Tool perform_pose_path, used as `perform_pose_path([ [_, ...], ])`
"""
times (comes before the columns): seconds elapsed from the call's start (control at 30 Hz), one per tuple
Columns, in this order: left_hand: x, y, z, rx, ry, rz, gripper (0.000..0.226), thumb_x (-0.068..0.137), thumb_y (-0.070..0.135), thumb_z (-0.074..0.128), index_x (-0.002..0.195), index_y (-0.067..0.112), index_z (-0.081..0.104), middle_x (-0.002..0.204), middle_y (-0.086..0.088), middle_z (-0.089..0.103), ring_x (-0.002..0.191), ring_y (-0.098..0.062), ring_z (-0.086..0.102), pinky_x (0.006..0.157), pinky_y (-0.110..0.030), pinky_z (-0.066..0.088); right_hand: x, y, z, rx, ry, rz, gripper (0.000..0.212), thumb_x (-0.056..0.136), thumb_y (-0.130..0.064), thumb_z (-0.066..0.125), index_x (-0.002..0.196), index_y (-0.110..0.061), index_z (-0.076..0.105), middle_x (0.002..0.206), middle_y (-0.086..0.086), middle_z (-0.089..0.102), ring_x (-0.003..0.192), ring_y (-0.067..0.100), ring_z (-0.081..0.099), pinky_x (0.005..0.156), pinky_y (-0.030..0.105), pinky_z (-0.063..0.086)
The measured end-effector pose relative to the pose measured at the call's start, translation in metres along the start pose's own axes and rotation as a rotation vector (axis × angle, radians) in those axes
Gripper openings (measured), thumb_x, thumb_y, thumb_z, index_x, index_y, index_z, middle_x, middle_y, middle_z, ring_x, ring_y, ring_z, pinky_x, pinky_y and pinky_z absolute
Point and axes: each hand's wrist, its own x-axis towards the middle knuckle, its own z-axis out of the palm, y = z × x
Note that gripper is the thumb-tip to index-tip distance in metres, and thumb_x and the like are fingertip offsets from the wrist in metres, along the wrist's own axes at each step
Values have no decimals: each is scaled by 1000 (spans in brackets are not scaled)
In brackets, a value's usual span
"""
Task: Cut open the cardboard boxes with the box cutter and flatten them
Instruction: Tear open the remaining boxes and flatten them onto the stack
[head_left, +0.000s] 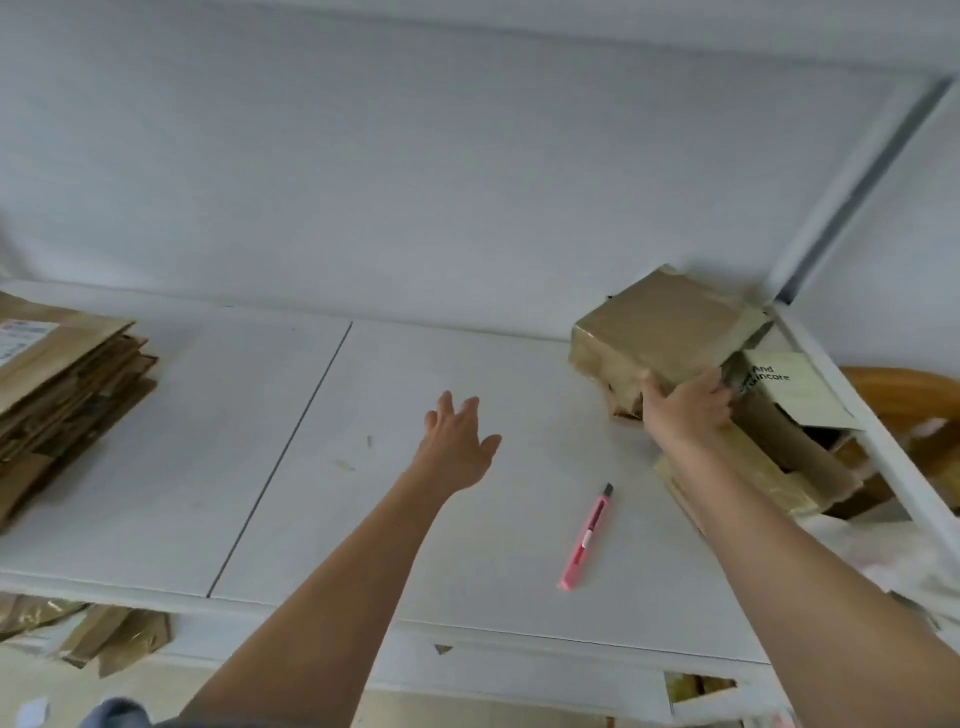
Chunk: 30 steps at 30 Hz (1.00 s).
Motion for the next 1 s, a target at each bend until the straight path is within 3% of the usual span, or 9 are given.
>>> perform_pose_path([
  [0.17, 18, -2, 13, 39, 7, 3, 65, 101, 40, 47, 155, 16, 18, 162, -14, 0, 147, -37, 8, 113, -50, 26, 22, 5, 2, 593, 52, 192, 73, 89, -45, 67, 145, -9, 38, 143, 9, 48, 133, 30, 42, 103, 37, 42],
  [0.27, 22, -4, 18, 39, -6, -8, 65, 101, 40, 47, 155, 16, 20, 162, -13, 0, 147, -37, 9, 113, -49, 26, 27, 5, 0, 805, 30, 304, 51, 93, -36, 62, 134, -9, 51, 129, 7, 58, 102, 21, 56, 80, 28, 41],
  [0.4, 18, -14, 5, 9, -20, -50, 64, 100, 42, 48, 154, 17, 23, 162, -13, 5, 148, -34, 16, 115, -45, 24, 22, -12, -4, 761, 98, 176, 12, 101, -17, 46, 110, -15, 53, 115, 9, 60, 90, 17, 54, 77, 29, 43],
  [0.5, 15, -25, -20, -120, 58, -107, 60, 100, 43, 50, 150, 14, 35, 156, -13, 26, 139, -30, 37, 110, -36, 32, -1, -35, -4, 711, 5, -77, 4, 103, -19, 43, 106, -20, 46, 99, -3, 55, 82, 8, 53, 70, 22, 42],
  [0.6, 10, -32, -44, -474, 138, -222, 52, 100, 46, 46, 137, 9, 51, 133, -13, 54, 115, -32, 56, 94, -38, 44, -22, -54, -2, 751, -200, -109, 6, 104, -26, 44, 104, -22, 49, 99, -1, 57, 91, 15, 59, 73, 29, 50],
  [0.67, 5, -37, -57, -860, 112, -345, 53, 101, 51, 42, 132, 9, 52, 124, -10, 57, 104, -30, 58, 90, -42, 46, -32, -64, 0, 1078, -435, 137, 10, 105, -18, 45, 103, -16, 54, 104, 6, 66, 96, 22, 67, 79, 37, 58],
  [0.77, -7, -52, -73, -1332, -33, -428, 65, 98, 62, 37, 134, 10, 52, 127, -12, 60, 109, -35, 61, 95, -52, 48, -53, -62, 13, 1406, -771, 505, 19, 103, -8, 44, 98, -3, 62, 82, 12, 74, 69, 18, 73, 62, 26, 60],
  [0.87, -21, -61, -79, -1519, -124, -371, 74, 89, 73, 41, 128, 13, 61, 116, -13, 70, 100, -33, 70, 77, -45, 58, -81, -44, 38, 1035, -917, 493, 20, 101, -4, 46, 88, 0, 61, 70, 10, 67, 56, 15, 64, 52, 22, 55],
  [1.0, -38, -65, -76, -1319, -123, -371, 49, 93, 46, 59, 120, 6, 66, 115, -18, 70, 98, -32, 71, 72, -40, 59, -108, -6, 75, 156, -795, -17, 9, 99, -15, 50, 94, -11, 56, 96, 10, 62, 89, 25, 61, 77, 36, 53],
])
